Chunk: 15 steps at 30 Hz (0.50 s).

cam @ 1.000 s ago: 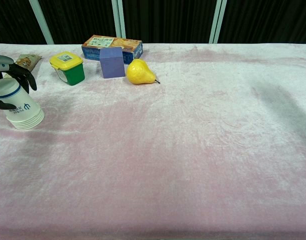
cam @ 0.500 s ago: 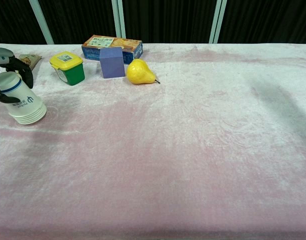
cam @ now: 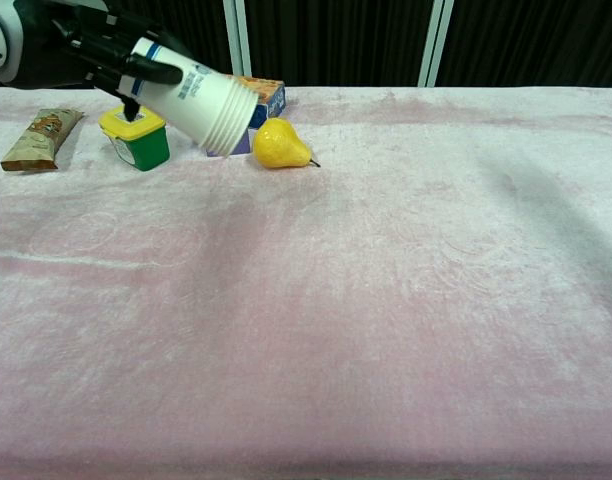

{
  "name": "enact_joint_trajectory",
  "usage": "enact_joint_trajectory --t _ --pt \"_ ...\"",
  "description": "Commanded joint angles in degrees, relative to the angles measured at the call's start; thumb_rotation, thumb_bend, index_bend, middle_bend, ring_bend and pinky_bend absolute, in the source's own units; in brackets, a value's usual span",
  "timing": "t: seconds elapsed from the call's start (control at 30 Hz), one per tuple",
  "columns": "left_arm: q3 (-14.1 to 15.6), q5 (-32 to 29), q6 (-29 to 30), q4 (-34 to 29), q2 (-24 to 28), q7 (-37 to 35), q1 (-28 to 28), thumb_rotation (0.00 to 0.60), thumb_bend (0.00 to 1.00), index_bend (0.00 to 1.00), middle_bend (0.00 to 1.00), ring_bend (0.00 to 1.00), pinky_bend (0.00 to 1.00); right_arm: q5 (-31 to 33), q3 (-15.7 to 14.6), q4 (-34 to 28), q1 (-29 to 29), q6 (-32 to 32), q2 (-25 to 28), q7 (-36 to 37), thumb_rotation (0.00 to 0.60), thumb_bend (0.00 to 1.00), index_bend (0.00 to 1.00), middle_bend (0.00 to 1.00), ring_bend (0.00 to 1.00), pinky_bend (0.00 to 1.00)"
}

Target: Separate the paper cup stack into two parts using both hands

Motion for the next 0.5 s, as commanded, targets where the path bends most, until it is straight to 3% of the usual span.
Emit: enact_joint_trajectory --t 0.03,0.3,0.5 --pt "-8.3 -6.5 -12.9 1.3 -2.3 -14.5 -0.7 0.6 0.42 0.52 0.5 0.38 0.62 -0.5 0.5 1.3 0.5 0.5 -1.3 2.0 0.6 0.13 0.07 0.0 0.09 0.18" --pt "-14.0 -2.2 -20.5 8.7 -10.2 -22.4 0.4 0.6 0.42 0.52 0.49 0.36 0.62 -0.5 2.7 3.2 4.0 -2.1 -2.3 15.5 0.6 0.13 0.12 0.0 0.13 0.18" --pt "-18.5 3.3 -26.3 11.1 -15.3 -25.4 3.2 0.6 0.42 0.52 0.48 0.35 0.62 -5.2 3.5 6.5 7.5 -0.3 -6.0 21.6 0.6 0.13 0.18 0.0 0.13 0.18"
